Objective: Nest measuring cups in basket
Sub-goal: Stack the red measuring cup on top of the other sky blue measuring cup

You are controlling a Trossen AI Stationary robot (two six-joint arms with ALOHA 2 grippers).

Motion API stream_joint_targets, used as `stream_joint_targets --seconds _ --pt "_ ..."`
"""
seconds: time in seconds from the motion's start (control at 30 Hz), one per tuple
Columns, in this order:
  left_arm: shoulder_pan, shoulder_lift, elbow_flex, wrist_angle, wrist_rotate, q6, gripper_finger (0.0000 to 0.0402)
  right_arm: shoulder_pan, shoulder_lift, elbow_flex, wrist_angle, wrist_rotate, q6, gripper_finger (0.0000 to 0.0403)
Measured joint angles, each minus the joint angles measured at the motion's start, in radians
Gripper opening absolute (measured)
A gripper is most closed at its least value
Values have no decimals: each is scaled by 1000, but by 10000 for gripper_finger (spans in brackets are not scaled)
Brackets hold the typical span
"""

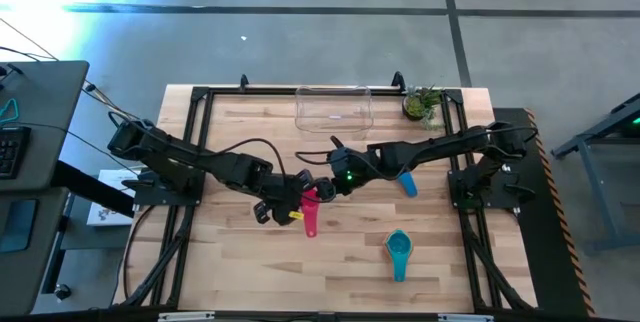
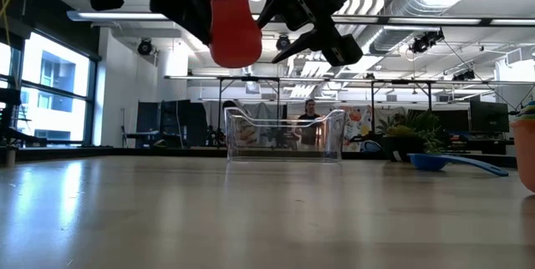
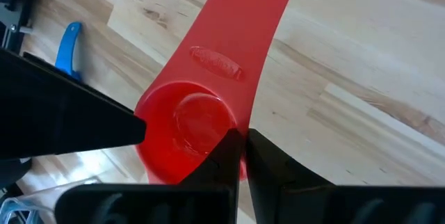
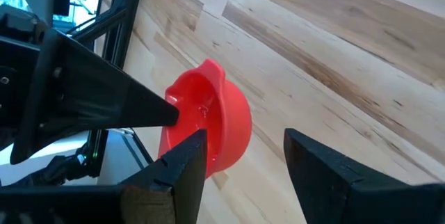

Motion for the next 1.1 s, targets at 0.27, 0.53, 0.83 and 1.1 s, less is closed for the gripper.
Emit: stream_joint_targets --seconds 0.27,0.53,0.83,1.1 --pt "0 0 0 -2 -13 -17 7 0 0 0 3 12 28 183" --pt "0 0 0 1 -19 -31 7 0 0 0 26 15 44 183" --pt "0 0 1 7 -21 -20 7 0 0 0 35 2 26 183" --pt "-1 0 1 10 -21 -14 7 0 0 0 36 11 -4 183"
